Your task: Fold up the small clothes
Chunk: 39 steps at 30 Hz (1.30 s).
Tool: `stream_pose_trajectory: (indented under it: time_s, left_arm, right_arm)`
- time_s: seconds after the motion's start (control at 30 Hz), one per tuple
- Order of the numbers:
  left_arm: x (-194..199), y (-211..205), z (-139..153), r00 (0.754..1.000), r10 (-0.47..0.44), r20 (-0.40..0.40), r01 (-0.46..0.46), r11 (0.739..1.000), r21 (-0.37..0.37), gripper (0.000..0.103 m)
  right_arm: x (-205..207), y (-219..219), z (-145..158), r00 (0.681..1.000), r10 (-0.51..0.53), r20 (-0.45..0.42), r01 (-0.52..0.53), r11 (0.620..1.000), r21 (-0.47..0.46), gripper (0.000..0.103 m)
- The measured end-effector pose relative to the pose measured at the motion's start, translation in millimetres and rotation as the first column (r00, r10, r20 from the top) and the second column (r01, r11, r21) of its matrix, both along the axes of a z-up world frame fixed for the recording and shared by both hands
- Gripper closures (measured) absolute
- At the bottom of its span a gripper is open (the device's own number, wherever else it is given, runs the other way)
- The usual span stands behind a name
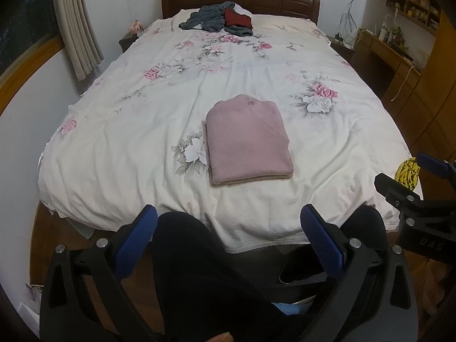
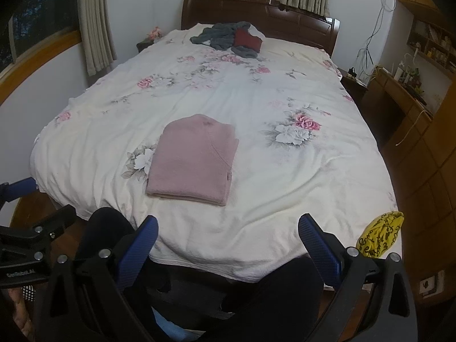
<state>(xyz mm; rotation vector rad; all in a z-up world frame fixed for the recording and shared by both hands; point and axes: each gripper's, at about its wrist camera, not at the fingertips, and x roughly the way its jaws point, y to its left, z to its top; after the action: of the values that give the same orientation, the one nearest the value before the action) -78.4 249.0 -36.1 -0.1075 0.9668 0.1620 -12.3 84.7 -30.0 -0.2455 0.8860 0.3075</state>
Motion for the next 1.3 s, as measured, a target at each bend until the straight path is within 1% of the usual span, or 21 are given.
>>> stream_pose_trajectory:
  time_s: [0.5, 0.87, 1.3]
  left_arm:
    - [-1.4, 3.6, -0.8, 1.000, 0.010, 0.003, -0.010, 1.000, 0.014, 0.003]
    - [-15.0, -4.0, 17.5, 0.999, 0.014, 0.029, -0.015, 0.999, 0.044, 0.003]
    - [-15.0, -2.7, 21.0, 0.999, 0.016, 0.037, -0.018, 0.999, 0.048, 0.003]
  right_arm:
    - [-3.4, 0.3, -5.1, 1.000, 0.006, 0.003, -0.006, 1.000, 0.009, 0.004]
    - [-12.0, -1.7, 4.6, 0.999, 0.011, 0.031, -0.012, 0.999, 0.038, 0.004]
    - [-15.7, -1.2, 5.4, 0.999, 0.017, 0.035, -0.018, 0.999, 0.042, 0.004]
